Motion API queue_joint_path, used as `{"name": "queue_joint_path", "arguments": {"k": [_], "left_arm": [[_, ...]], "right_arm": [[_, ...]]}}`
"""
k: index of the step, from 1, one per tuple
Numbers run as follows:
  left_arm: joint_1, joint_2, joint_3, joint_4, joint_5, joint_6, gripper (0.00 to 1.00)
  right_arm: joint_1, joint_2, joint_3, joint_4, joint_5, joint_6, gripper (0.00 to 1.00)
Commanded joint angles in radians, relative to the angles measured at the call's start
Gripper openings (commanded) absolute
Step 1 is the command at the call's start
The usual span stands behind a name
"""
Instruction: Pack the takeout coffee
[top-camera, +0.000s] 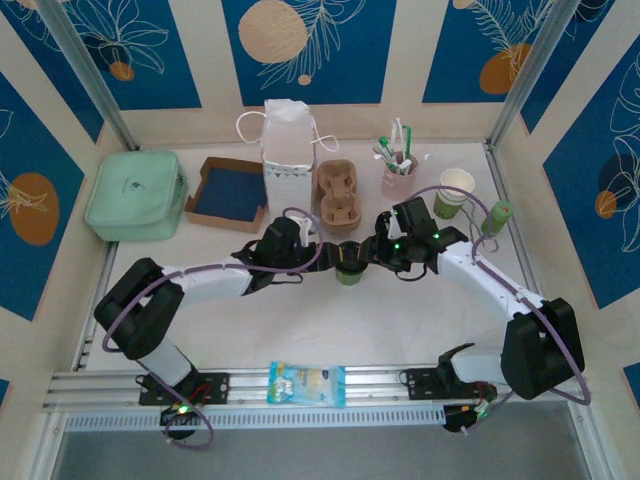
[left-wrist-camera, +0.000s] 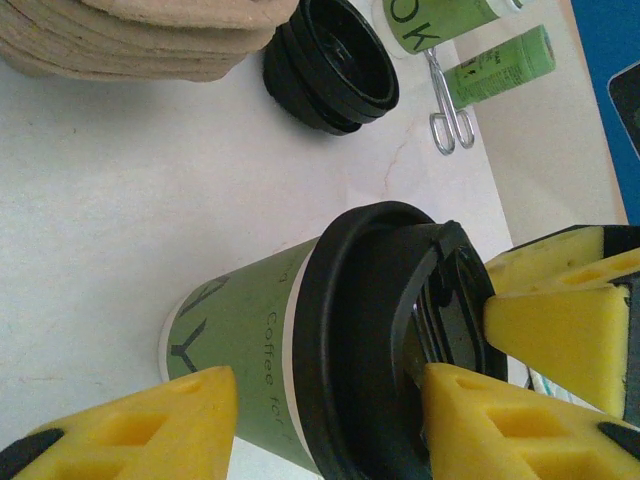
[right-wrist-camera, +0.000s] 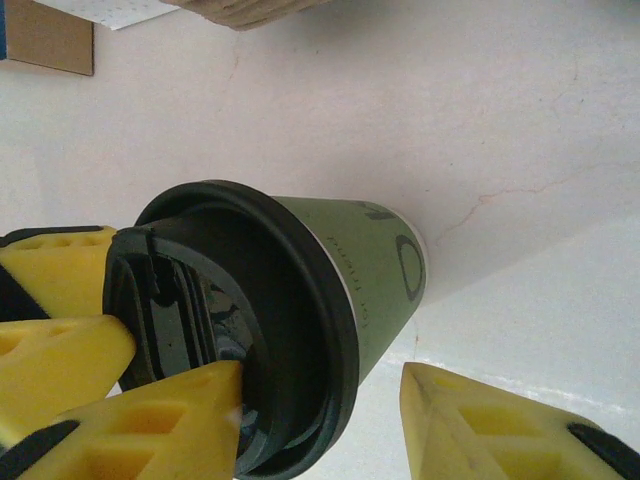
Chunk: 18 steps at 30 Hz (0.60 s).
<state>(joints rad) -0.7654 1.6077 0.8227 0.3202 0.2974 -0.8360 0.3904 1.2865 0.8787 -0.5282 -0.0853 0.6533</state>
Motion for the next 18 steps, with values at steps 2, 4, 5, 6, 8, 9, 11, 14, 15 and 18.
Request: {"name": "queue_joint_path", "arguments": {"k": [2,4,5,6,8,9,11,14,15,18], "left_arm": [[-0.014,0.029,0.011,-0.140,-0.023,0.012,0.55],[-0.013,0.027,0.021,-0.145,-0.021,0.014,0.57],[-0.014,0.026,0.027,-0.150,-0.021,0.018,0.58],[-0.014,0.024,0.035,-0.156,-0.021,0.022,0.59],[-0.014,0.021,0.050,-0.171,-0.023,0.031,0.62],[-0.012,0.019,0.058,-0.181,-0.025,0.036,0.62],[-0.011,0.014,0.074,-0.200,-0.030,0.047,0.63],[-0.006,0.012,0.089,-0.214,-0.031,0.055,0.65],[-0.006,0.010,0.091,-0.215,-0.029,0.057,0.66],[-0.001,0.004,0.101,-0.215,-0.024,0.057,0.68]], "right_arm": [[-0.010,-0.013,0.009,-0.075,0.033,-0.033,0.46],[-0.010,-0.018,0.018,-0.081,0.033,-0.040,0.48],[-0.010,-0.019,0.024,-0.086,0.034,-0.043,0.49],[-0.010,-0.021,0.029,-0.091,0.032,-0.045,0.50],[-0.008,-0.026,0.037,-0.096,0.032,-0.050,0.52],[-0.007,-0.029,0.041,-0.099,0.032,-0.052,0.53],[-0.005,-0.035,0.046,-0.102,0.032,-0.053,0.55],[-0.001,-0.041,0.058,-0.108,0.029,-0.062,0.60],[0.002,-0.042,0.063,-0.111,0.030,-0.067,0.63],[0.013,-0.039,0.084,-0.125,0.049,-0.080,0.68]]}}
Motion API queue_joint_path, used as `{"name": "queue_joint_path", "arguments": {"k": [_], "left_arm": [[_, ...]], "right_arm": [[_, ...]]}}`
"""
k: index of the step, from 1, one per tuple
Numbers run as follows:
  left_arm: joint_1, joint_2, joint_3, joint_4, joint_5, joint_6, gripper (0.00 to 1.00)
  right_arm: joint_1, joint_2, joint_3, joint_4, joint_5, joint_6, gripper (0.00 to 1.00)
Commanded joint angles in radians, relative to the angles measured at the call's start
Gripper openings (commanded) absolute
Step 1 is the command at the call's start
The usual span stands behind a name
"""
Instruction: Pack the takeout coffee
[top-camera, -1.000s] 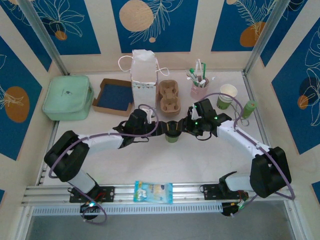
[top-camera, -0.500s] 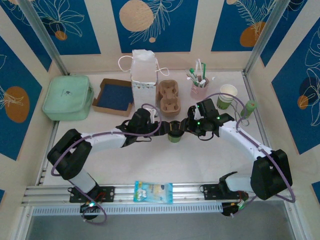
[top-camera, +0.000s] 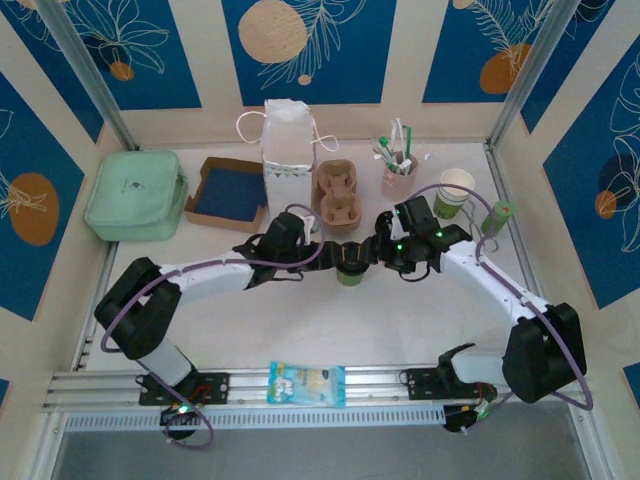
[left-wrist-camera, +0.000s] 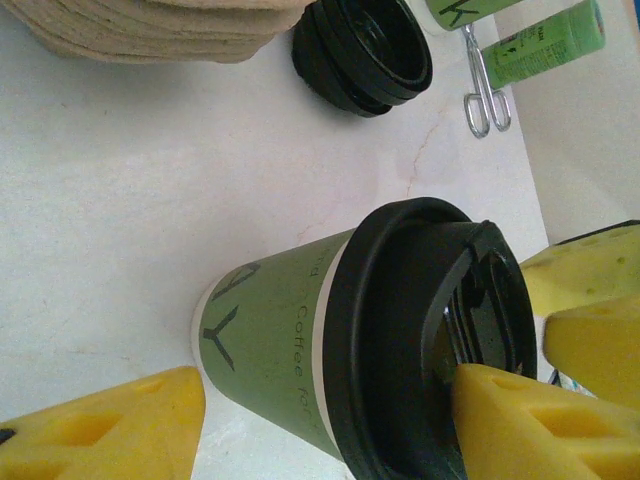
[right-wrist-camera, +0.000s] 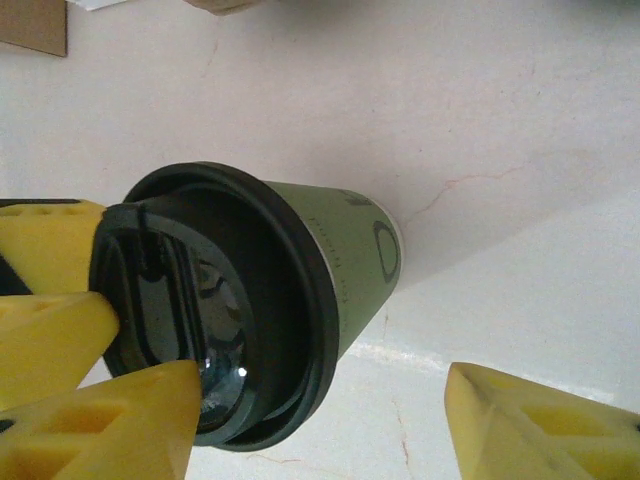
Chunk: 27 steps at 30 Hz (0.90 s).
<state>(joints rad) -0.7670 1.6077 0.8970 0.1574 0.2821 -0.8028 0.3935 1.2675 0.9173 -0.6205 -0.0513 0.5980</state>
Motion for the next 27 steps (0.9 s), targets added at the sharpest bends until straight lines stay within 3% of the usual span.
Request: {"name": "queue_joint_path", "arguments": {"k": [1,8,15,27], "left_arm": [[0.003,0.002,0.029,-0.053,-0.006,0.024,0.68],[0.012,-0.065,0.080,-0.091,0.009,0.035,0.81],[0.040,-0.173,0.077,-0.139,0.001,0.057,0.83],[0.121,-0.415,-0.103,-0.227,-0.070,0.077,0.84]], "right_arm": [[0.013,-0.020,0.054,-0.042,0.024,-0.029,0.68],[0.049,-0.021,0.109,-0.097,0.079,-0.058,0.77],[0.117,0.007,0.180,-0.190,0.203,-0.109,0.83],[0.231,0.163,0.349,-0.341,0.313,-0.150,0.88]]}}
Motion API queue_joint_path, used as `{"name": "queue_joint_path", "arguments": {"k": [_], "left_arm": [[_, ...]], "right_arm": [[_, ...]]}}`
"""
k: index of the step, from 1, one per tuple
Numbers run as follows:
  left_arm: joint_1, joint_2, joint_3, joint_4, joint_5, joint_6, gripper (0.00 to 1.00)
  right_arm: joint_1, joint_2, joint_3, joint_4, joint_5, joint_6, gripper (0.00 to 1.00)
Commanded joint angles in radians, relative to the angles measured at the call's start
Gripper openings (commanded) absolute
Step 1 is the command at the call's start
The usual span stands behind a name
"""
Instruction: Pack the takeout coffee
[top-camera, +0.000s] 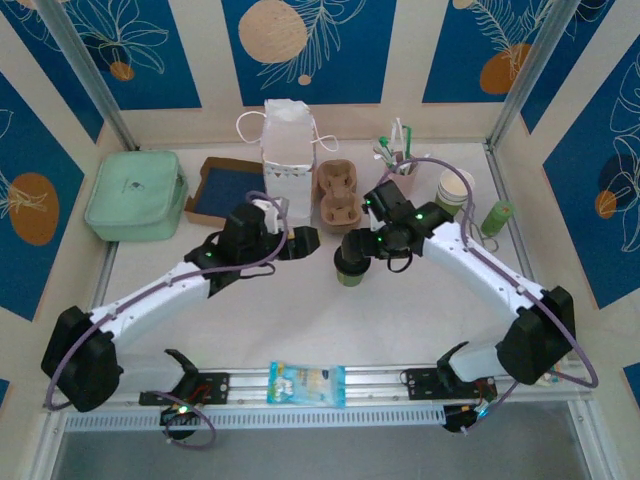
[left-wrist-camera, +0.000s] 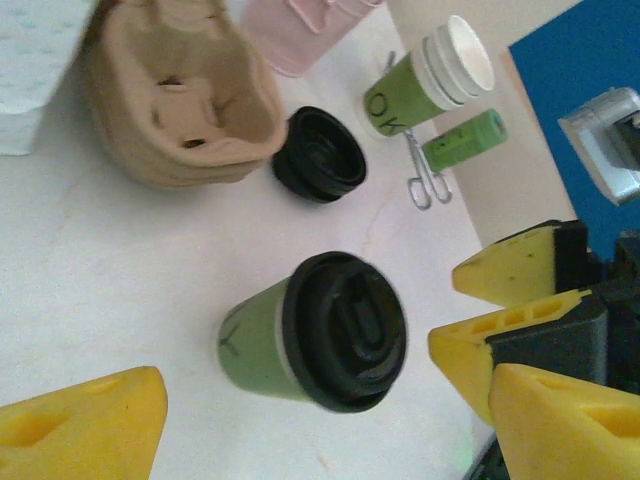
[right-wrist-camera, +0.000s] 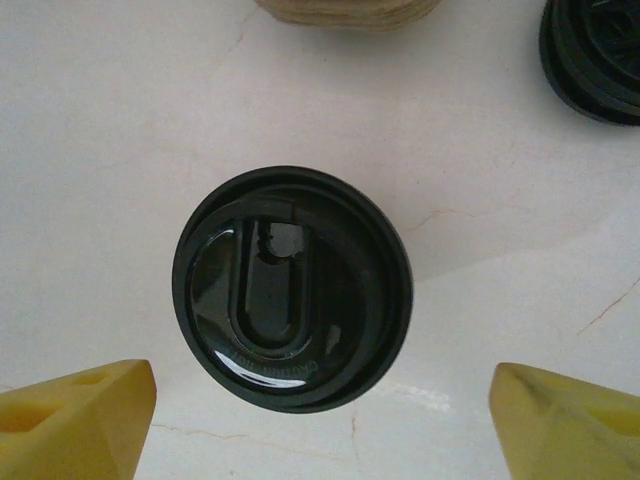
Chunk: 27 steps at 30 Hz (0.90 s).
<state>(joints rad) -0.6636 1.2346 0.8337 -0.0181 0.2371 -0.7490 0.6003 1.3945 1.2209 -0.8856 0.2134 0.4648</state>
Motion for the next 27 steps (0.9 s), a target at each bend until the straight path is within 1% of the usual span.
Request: {"name": "queue_joint_path", "arguments": {"k": [1,6,13,17,27], "left_arm": [[0.024,-0.061,-0.058,-0.060,-0.027,0.023,0.84],[0.054,-0.152,-0.136,-0.092,-0.035,0.017,0.85],[0.080,-0.248,-0.201,-0.124,-0.054,0.010,0.85],[0.089,-0.270,-0.220,-0.128,-0.053,0.008,0.85],[0.107,-0.284,-0.228,-0.133,-0.048,0.011,0.85]], "right_arm": [[0.035,0.052,0.060,-0.087,0.065,-0.013,0.88],[0.068,0.118,0.109,-0.117,0.100,-0.001,0.88],[0.103,0.189,0.156,-0.151,0.147,0.011,0.84],[0.110,0.218,0.167,-0.157,0.154,0.018,0.81],[0.124,0.254,0.176,-0.156,0.161,0.028,0.79]]}}
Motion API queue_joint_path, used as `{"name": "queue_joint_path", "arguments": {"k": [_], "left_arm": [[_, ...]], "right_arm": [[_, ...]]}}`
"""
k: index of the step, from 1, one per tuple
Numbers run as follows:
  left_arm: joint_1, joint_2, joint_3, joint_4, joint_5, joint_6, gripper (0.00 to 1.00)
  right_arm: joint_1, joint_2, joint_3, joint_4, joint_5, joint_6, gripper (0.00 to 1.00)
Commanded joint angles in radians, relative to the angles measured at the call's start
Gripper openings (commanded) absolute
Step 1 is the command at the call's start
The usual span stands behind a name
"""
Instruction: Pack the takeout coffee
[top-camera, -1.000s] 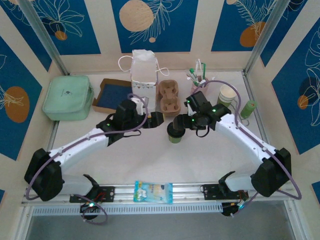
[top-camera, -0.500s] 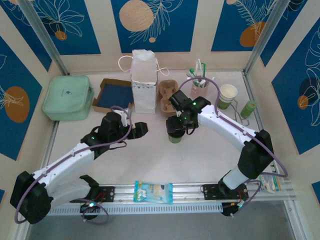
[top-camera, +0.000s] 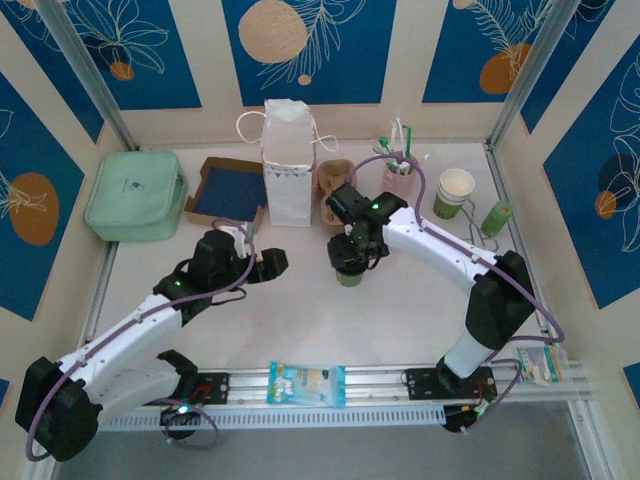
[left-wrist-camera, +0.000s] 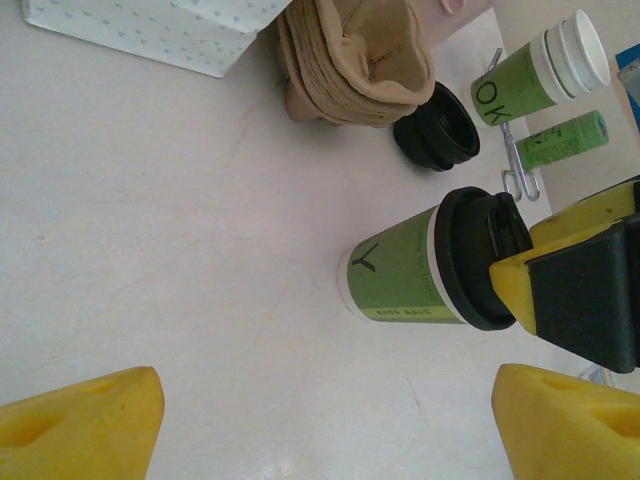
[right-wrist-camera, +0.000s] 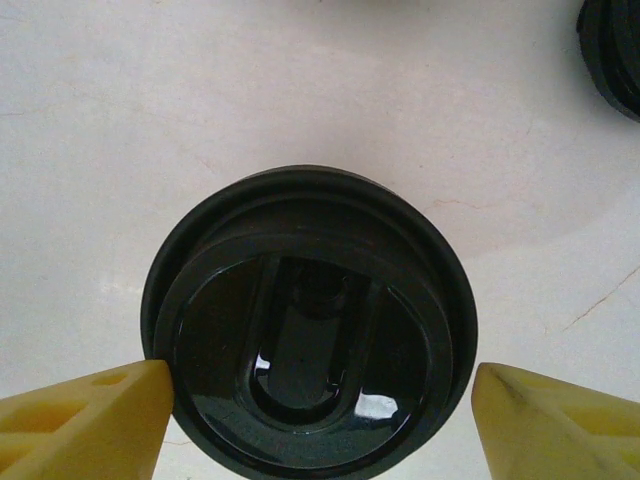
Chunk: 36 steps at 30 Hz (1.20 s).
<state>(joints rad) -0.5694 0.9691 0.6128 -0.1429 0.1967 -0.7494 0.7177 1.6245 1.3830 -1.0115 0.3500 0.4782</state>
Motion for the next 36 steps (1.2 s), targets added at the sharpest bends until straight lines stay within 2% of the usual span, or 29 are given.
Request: {"name": "queue_joint_path", "arguments": {"k": [1,10,18,36], "left_arm": [[0.015,-0.020,-0.008,-0.009,-0.007,0.012,0.85],[0.022,-0.031,-0.013,-0.008,0.001,0.005,0.86],[0.022,-0.029,-0.008,0.000,0.006,-0.004,0.85],[0.023,-0.032,0.002,-0.010,0.004,0.004,0.86]], "right_arm": [[0.006,0.025,0.014,-0.030,0.027,0.014,0.79],[0.005,0.020,0.001,-0.029,0.028,0.027,0.79],[0.006,-0.024,-0.012,-0.018,0.024,0.053,0.85],[0.014,-0.056,-0.025,-0.007,-0.002,0.116,0.86]]}}
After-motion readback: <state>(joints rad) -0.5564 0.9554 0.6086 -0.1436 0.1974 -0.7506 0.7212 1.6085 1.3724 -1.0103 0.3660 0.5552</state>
